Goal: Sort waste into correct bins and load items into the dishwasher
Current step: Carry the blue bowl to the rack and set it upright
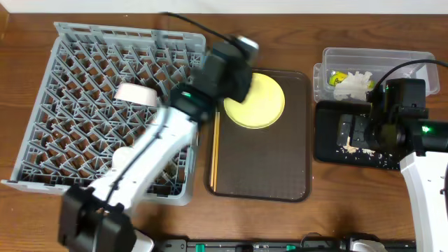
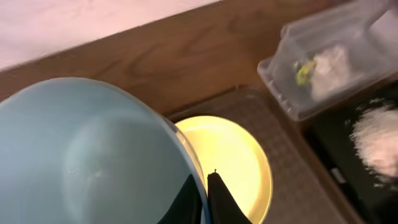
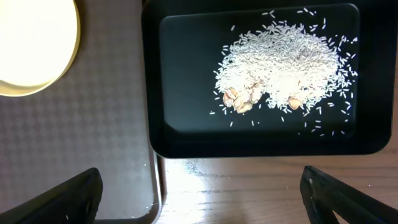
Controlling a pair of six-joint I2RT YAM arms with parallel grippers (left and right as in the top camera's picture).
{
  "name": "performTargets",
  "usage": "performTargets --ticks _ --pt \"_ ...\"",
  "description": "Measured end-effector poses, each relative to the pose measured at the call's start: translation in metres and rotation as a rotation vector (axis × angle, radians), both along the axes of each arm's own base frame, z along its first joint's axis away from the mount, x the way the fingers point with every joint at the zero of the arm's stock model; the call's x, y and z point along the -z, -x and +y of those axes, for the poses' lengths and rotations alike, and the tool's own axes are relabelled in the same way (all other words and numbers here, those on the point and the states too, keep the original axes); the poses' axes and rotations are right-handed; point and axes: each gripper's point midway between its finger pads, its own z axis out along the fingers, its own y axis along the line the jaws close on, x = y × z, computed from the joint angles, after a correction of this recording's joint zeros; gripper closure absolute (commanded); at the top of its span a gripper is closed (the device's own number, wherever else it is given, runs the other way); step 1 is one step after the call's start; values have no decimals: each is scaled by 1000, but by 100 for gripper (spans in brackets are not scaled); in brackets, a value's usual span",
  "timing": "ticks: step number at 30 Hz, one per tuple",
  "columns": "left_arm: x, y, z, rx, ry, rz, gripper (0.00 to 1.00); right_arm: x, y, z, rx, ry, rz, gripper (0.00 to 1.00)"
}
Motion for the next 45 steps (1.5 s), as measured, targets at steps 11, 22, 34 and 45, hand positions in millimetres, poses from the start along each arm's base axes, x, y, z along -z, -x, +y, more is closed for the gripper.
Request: performTargets --ticks 11,22,34,45 --pt "-7 -21 86 26 456 256 94 0 0 0 0 0 0 1" --pt "3 -52 156 -12 771 363 94 0 1 0 0 0 4 1" --pt "32 -59 177 -52 929 527 94 0 1 0 0 0 4 1" --pt "10 -70 176 -17 1015 528 94 1 2 0 0 0 8 1"
